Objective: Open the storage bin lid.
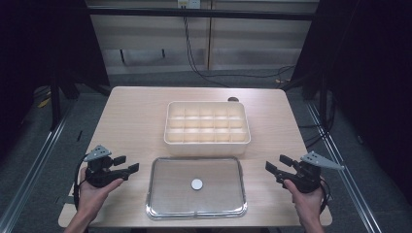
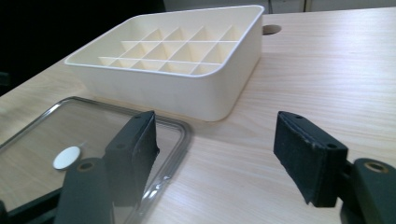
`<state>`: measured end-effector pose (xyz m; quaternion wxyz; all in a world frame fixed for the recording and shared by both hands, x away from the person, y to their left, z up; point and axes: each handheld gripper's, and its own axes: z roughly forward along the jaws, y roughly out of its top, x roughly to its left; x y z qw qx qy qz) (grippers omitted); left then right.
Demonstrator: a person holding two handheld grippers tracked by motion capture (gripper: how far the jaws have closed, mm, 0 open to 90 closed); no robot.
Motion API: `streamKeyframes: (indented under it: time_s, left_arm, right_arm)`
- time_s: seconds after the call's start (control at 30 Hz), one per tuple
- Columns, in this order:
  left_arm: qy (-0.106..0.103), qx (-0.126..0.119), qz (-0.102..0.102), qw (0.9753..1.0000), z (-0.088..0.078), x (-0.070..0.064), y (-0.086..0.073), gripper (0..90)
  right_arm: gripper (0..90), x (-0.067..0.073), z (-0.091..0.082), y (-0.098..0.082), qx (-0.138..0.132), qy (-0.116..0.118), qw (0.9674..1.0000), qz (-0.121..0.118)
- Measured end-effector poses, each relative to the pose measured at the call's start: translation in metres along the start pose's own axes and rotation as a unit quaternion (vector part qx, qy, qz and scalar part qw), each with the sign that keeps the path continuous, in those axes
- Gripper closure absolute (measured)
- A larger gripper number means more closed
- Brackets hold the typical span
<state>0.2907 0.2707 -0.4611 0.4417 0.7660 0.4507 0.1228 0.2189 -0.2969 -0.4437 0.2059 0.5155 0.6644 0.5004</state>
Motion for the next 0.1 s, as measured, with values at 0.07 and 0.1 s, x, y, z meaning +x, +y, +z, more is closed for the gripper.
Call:
streamKeyframes:
  time_s: [0.07, 0.1]
  left_arm:
    - [-0.006, 0.019, 0.005, 0.9998, 0.0034, 0.0002, -0.0015, 30.1]
    - [-0.006, 0.019, 0.005, 0.9998, 0.0034, 0.0002, -0.0015, 30.2]
  right_arm:
    - [27.9, -0.0037, -0.0009, -0.0009, 0.0, -0.008, 1.0, 0.001]
    - [27.9, -0.0037, -0.0009, -0.0009, 0.0, -0.008, 1.0, 0.001]
